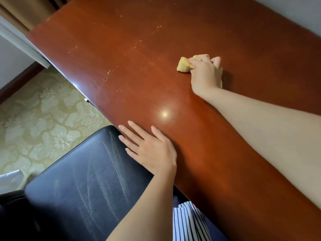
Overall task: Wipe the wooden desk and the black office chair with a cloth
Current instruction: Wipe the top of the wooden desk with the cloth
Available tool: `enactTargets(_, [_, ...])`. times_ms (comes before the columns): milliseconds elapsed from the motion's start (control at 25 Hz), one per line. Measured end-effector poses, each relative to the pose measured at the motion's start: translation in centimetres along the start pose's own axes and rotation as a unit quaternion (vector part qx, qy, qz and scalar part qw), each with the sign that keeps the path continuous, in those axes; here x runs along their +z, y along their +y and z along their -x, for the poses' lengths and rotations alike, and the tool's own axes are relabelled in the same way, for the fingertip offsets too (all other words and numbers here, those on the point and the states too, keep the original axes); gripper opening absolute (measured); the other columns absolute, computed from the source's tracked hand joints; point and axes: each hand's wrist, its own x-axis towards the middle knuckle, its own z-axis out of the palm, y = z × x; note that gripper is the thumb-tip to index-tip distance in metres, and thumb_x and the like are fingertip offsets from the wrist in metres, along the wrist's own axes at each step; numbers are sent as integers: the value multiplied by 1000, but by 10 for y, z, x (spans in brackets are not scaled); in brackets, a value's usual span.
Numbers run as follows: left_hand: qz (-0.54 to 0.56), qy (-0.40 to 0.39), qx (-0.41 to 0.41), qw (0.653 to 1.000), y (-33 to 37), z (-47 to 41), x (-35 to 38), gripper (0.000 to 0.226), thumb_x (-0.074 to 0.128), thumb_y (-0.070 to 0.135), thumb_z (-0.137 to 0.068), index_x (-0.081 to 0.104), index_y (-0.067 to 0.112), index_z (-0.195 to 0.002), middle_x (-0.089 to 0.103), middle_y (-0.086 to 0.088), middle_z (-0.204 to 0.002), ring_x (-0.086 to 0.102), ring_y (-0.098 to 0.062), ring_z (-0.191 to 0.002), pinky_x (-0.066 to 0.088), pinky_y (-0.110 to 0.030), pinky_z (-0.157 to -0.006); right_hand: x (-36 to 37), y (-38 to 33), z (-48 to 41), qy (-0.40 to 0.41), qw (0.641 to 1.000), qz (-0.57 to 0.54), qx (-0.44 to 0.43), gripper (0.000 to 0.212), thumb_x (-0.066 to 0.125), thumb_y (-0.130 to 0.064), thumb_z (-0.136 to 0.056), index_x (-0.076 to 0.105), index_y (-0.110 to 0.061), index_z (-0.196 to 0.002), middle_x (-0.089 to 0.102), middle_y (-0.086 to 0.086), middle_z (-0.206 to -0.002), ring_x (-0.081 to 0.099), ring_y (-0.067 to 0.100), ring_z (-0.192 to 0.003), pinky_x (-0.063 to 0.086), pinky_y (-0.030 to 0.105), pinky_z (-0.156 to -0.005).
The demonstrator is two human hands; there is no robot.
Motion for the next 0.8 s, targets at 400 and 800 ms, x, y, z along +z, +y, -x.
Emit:
enactTargets(400, [16, -5, 8, 1000, -4, -7, 1, 60, 24, 39, -101, 9, 14, -153, -2, -7, -161, 2, -28, -147, 10, -45, -116, -3, -14, 123, -52, 945, -77, -313, 38, 60, -5, -85, 66, -22, -118, 62, 0, -125, 48, 32, -89, 47, 43, -80])
enactTargets(800, [25, -16, 179, 983, -7, 5, -16, 67, 39, 35, -96, 11, 9, -152, -8, -12, -160, -12, -25, -147, -10, -52, -113, -72, 117, 114, -133, 902, 7, -411, 54, 76, 11, -67, 70, -16, -113, 64, 6, -121, 52, 31, -75, 53, 42, -65])
